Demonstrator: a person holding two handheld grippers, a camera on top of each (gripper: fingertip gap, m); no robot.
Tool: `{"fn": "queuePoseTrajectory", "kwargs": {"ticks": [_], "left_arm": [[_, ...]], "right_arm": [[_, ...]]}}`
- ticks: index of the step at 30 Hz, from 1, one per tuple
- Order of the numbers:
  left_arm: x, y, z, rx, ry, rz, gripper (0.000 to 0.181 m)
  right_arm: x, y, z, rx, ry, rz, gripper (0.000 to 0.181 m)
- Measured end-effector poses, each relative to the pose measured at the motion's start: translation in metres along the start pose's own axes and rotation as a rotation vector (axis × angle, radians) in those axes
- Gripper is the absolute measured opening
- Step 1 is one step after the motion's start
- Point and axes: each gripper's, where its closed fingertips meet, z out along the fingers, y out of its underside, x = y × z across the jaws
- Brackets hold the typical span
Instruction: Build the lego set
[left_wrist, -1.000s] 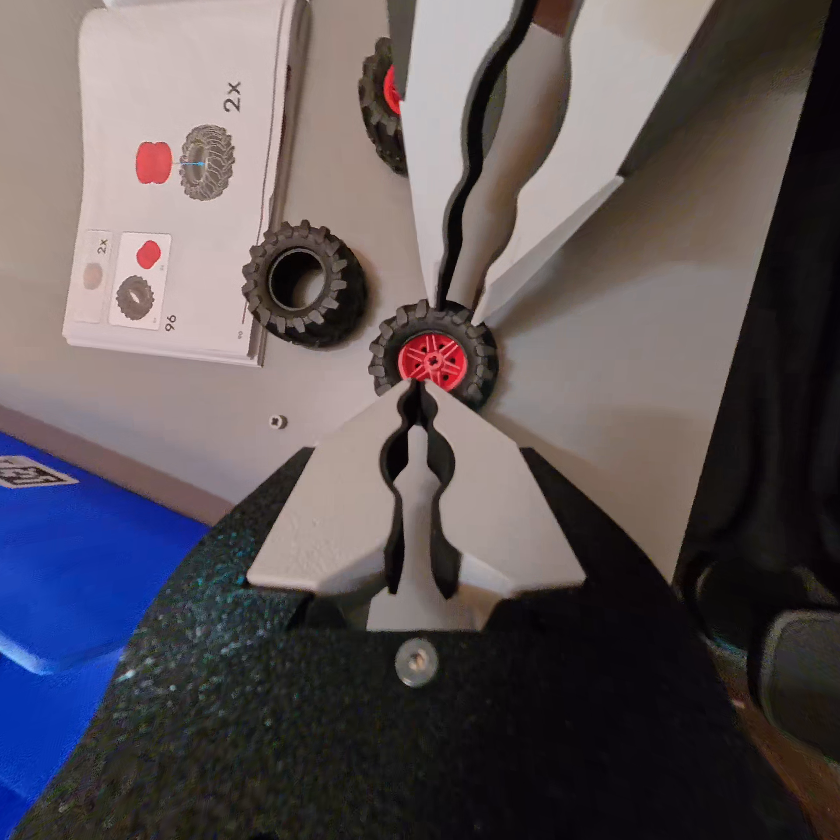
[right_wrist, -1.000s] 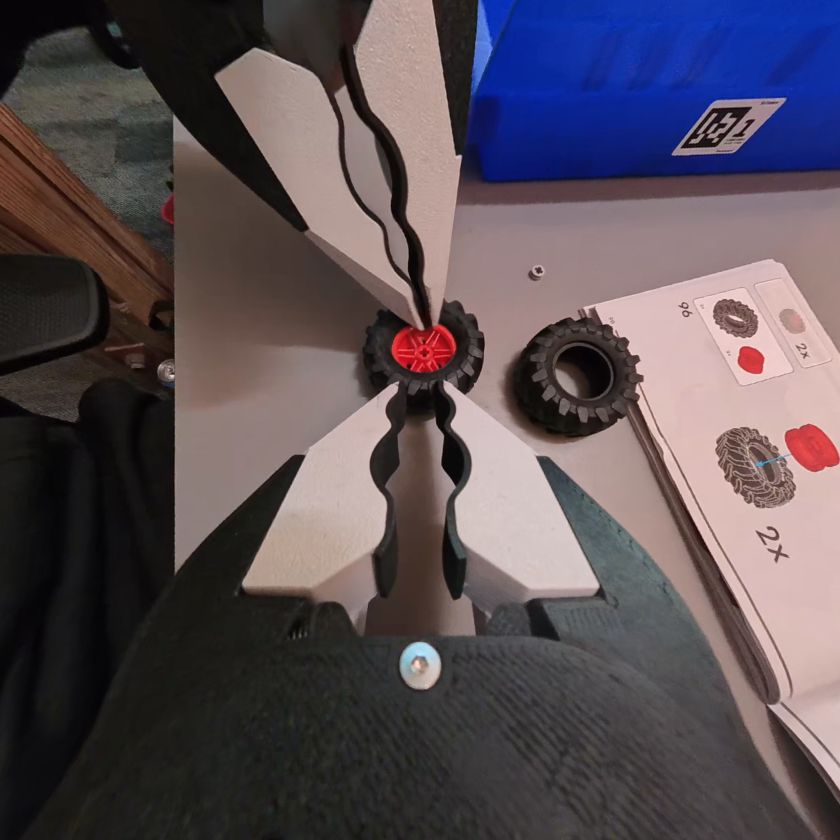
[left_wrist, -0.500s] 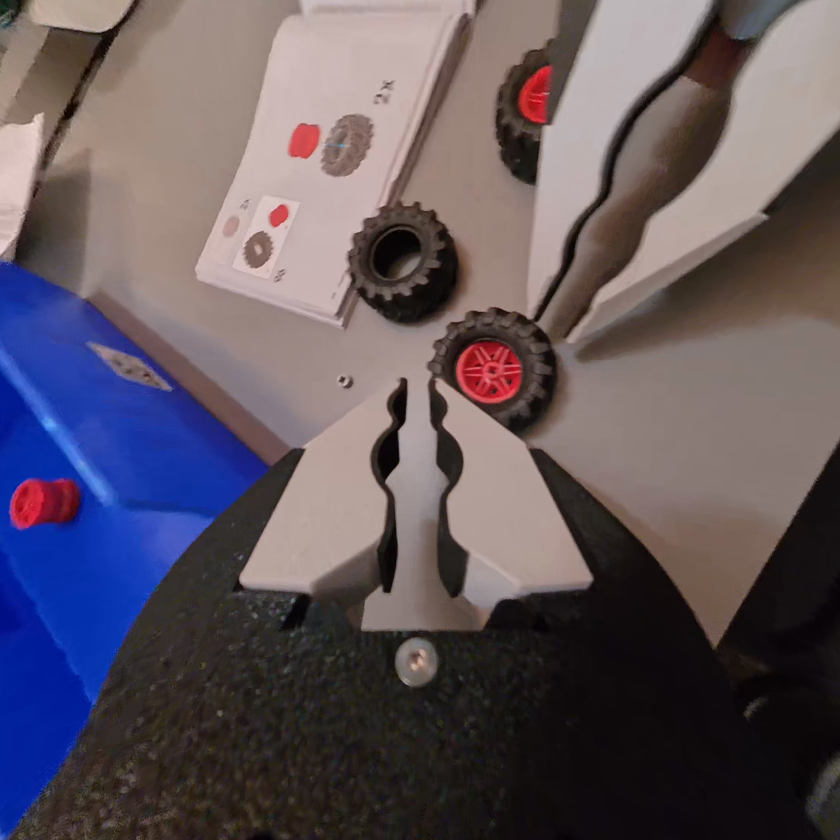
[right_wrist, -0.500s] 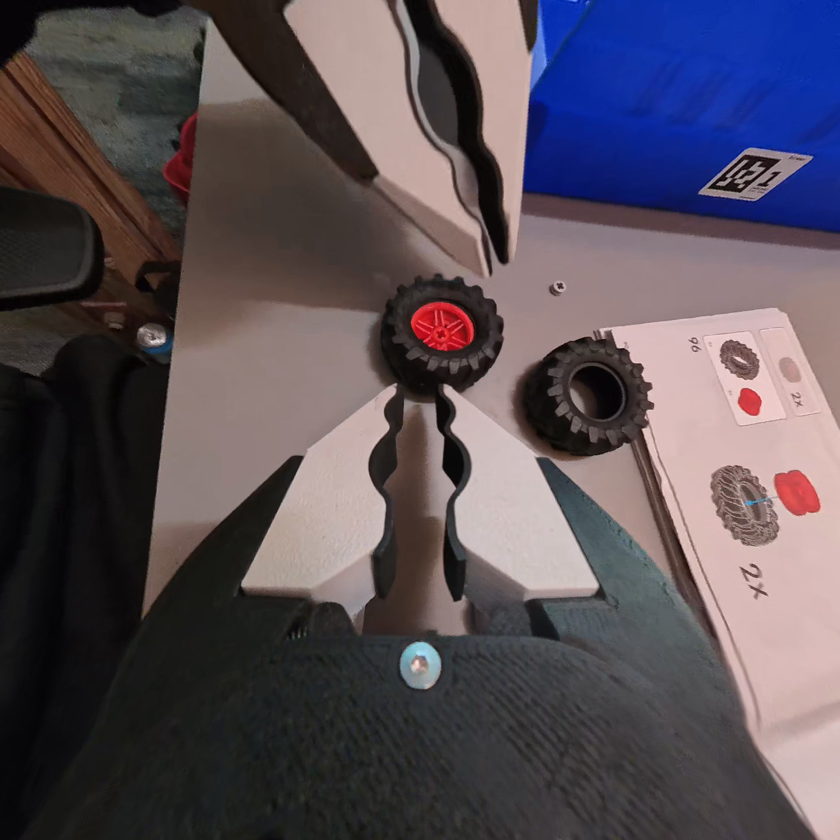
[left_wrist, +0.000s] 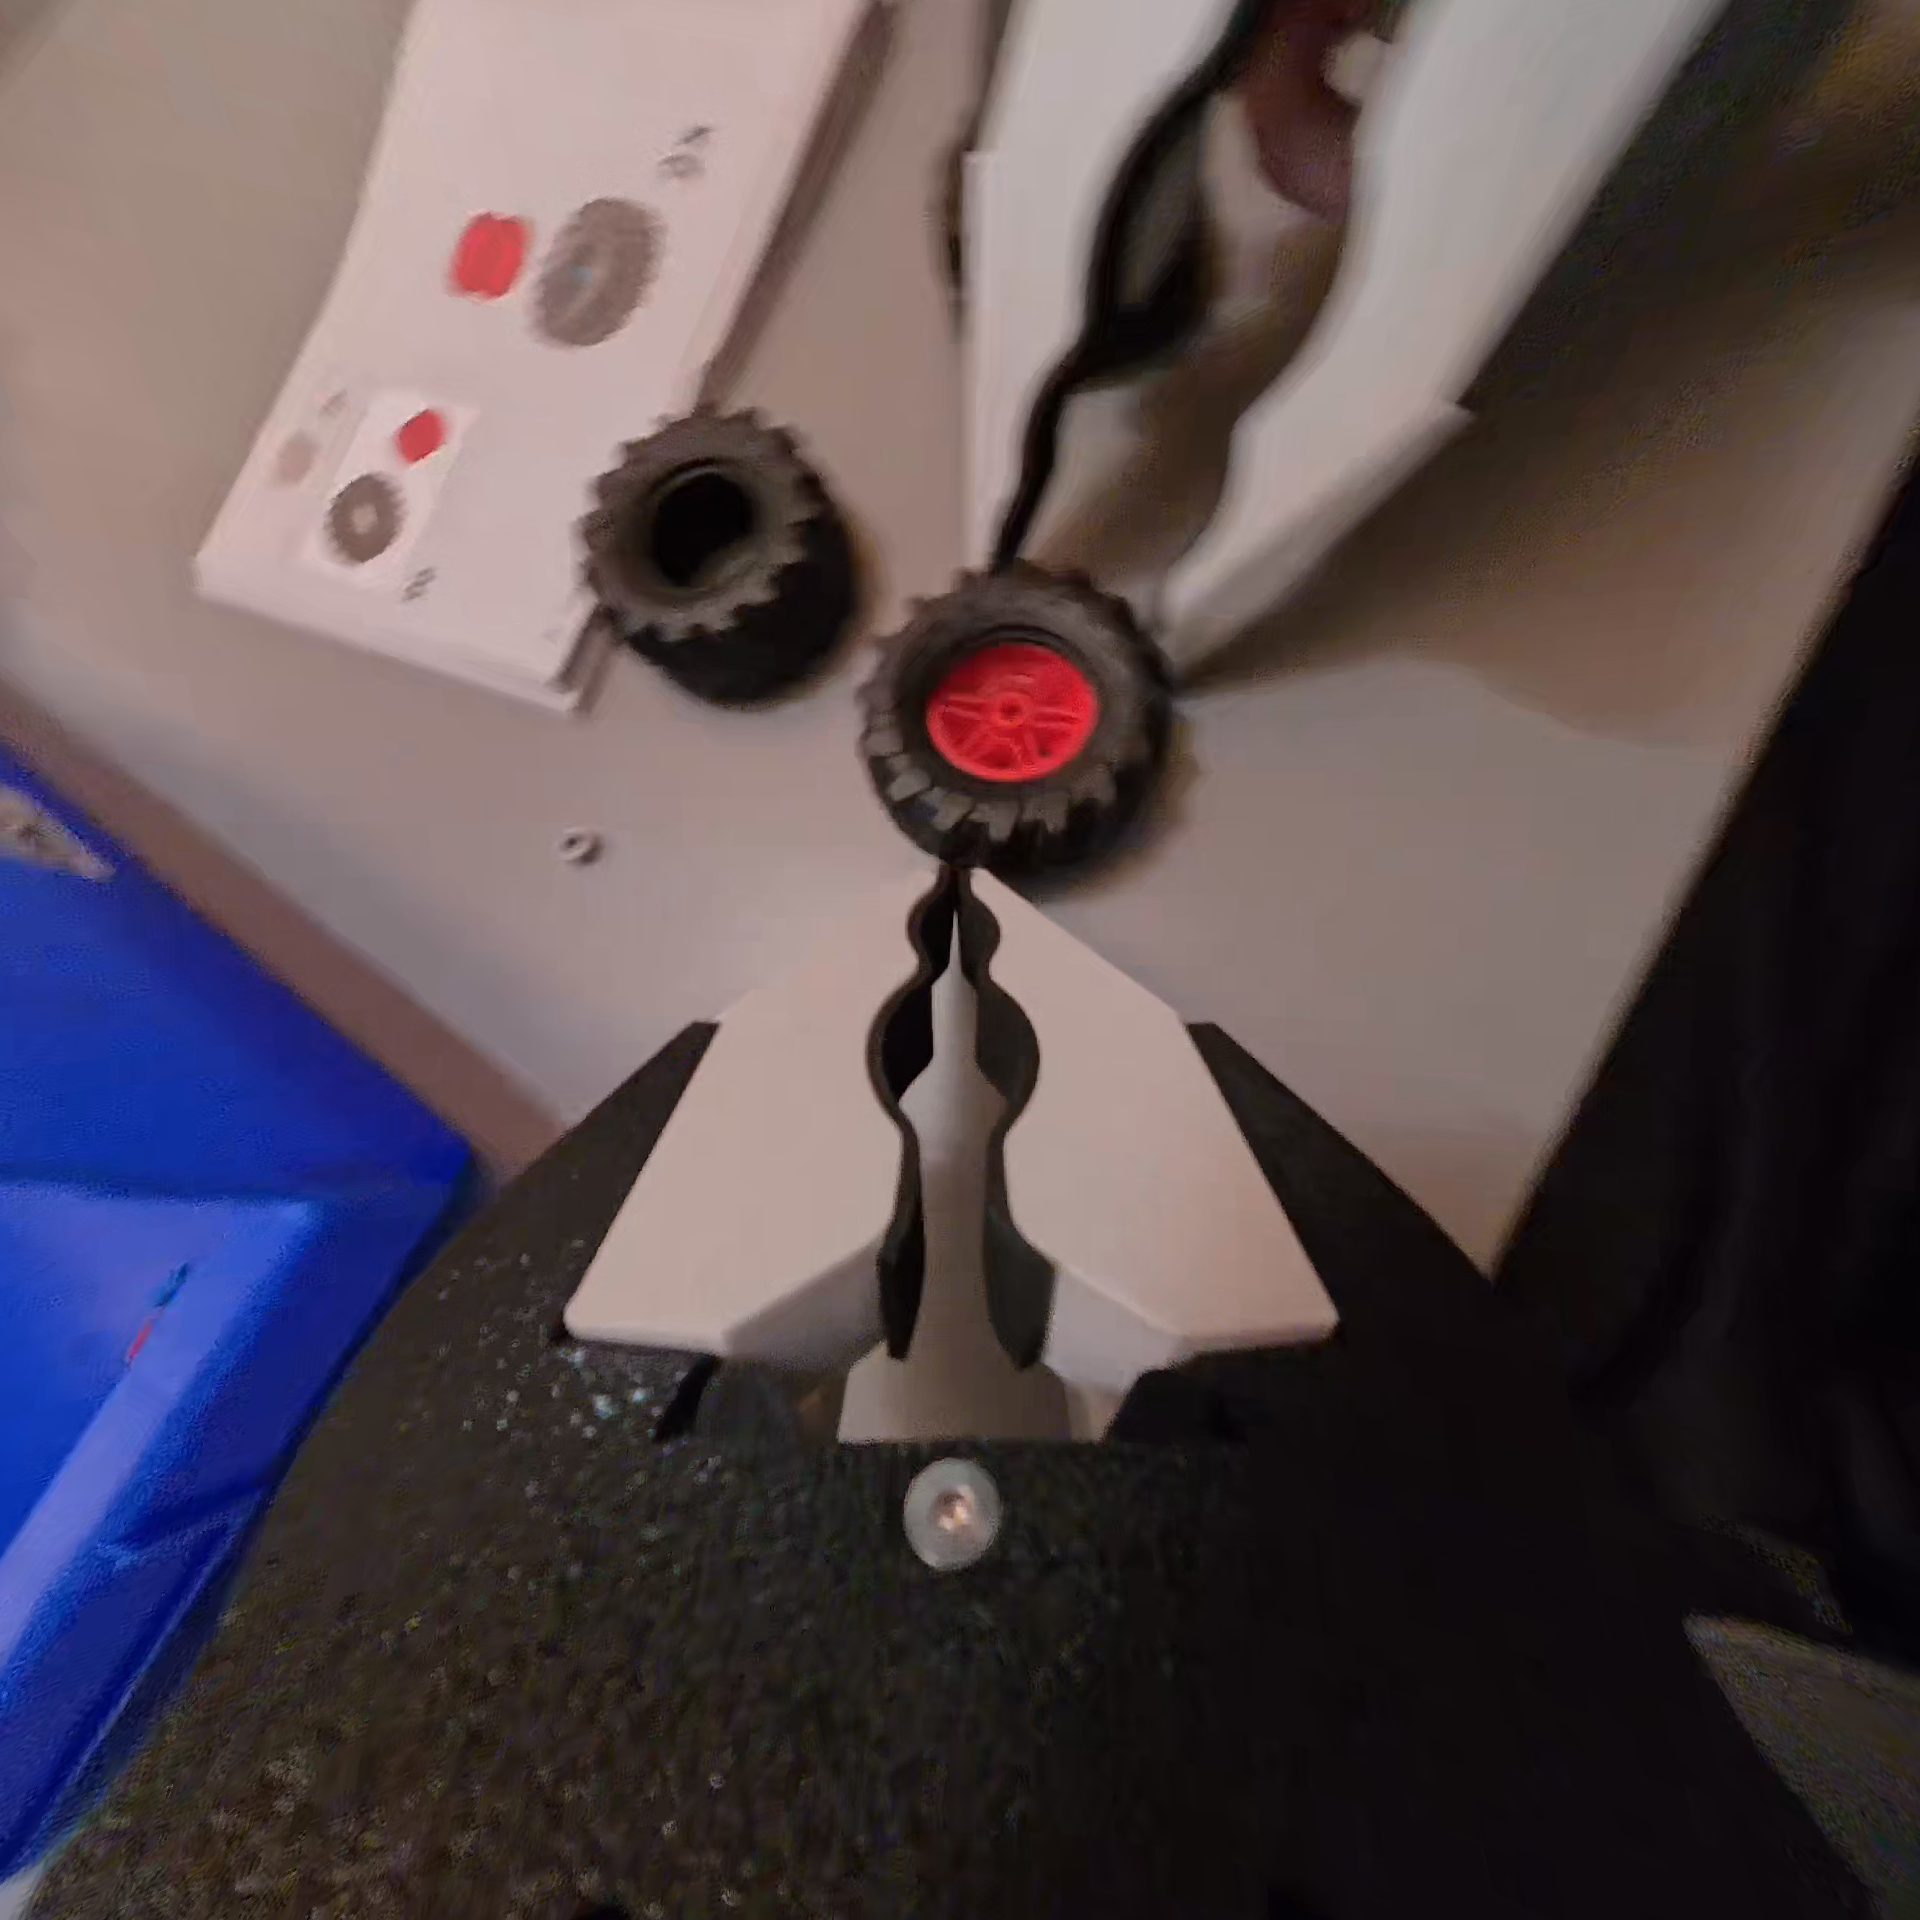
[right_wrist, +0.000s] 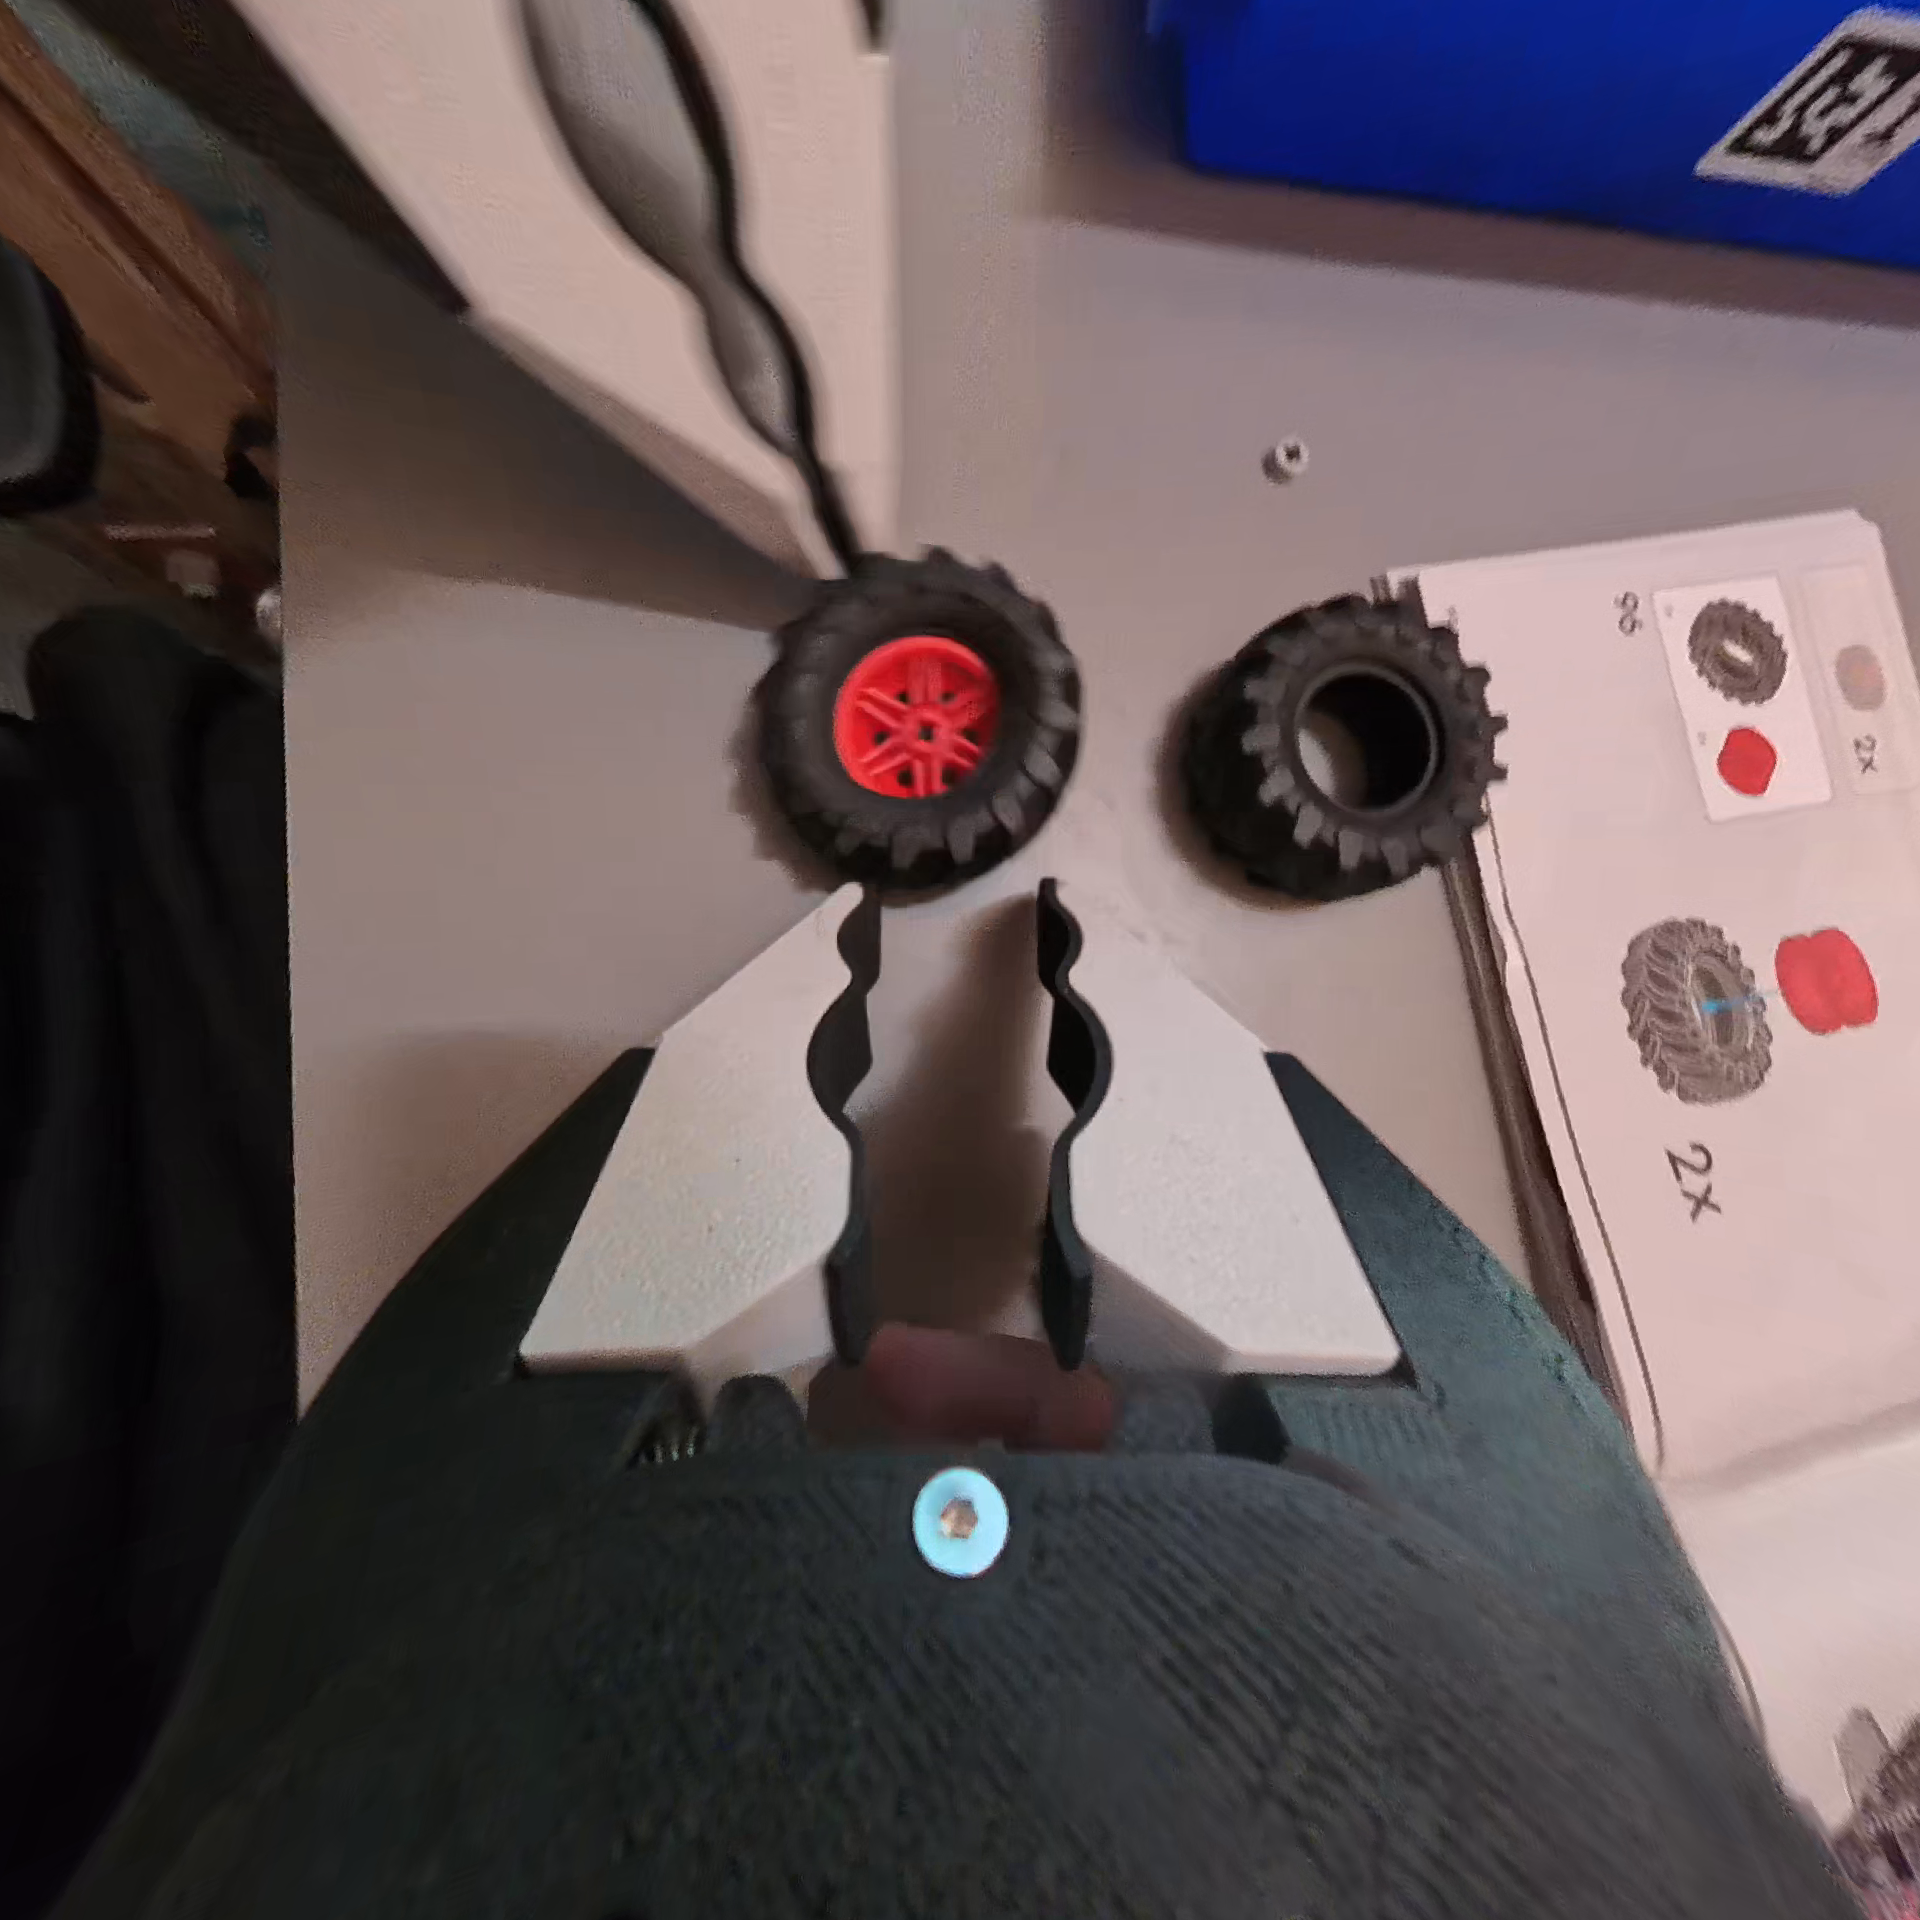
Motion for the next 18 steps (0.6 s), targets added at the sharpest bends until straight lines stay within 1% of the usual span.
{"fn": "queuePoseTrajectory", "kwargs": {"ticks": [2, 3, 4, 5, 7, 9, 11, 13, 15, 17, 18], "left_arm": [[0.029, 0.004, -0.003, -0.047, 0.091, 0.089, 0.0], [0.034, 0.005, -0.005, -0.057, 0.099, 0.1, 0.002], [0.031, 0.004, -0.007, -0.054, 0.079, 0.092, 0.006], [0.026, 0.002, -0.008, -0.041, 0.061, 0.07, 0.005], [0.011, -0.004, -0.01, 0.005, 0.028, 0.002, 0.002], [-0.012, -0.008, -0.007, 0.025, -0.051, -0.067, 0.0], [-0.029, -0.006, 0.001, 0.001, -0.105, -0.087, 0.0], [-0.022, -0.006, 0.009, -0.022, -0.055, -0.071, 0.0], [-0.009, -0.012, 0.011, -0.007, -0.018, -0.032, 0.0], [0.003, -0.008, 0.007, -0.048, -0.014, 0.039, 0.0], [0.012, -0.003, 0.005, -0.078, 0.01, 0.078, 0.0]], "right_arm": [[-0.001, 0.004, -0.012, 0.001, -0.016, 0.023, 0.038], [-0.003, 0.006, -0.019, 0.004, -0.033, 0.043, 0.039], [-0.007, 0.008, -0.026, 0.006, -0.058, 0.059, 0.039], [-0.011, 0.009, -0.033, 0.01, -0.076, 0.072, 0.038], [-0.011, 0.006, -0.041, 0.03, -0.063, 0.104, 0.035], [-0.014, -0.001, -0.038, 0.057, -0.061, 0.149, 0.035], [-0.022, -0.005, -0.027, 0.066, -0.102, 0.202, 0.037], [-0.027, -0.003, -0.015, 0.038, -0.133, 0.212, 0.038], [-0.025, 0.004, -0.007, -0.001, -0.106, 0.183, 0.04], [-0.016, 0.009, -0.01, -0.013, -0.066, 0.157, 0.041], [-0.008, 0.011, -0.014, -0.014, -0.029, 0.154, 0.039]]}}
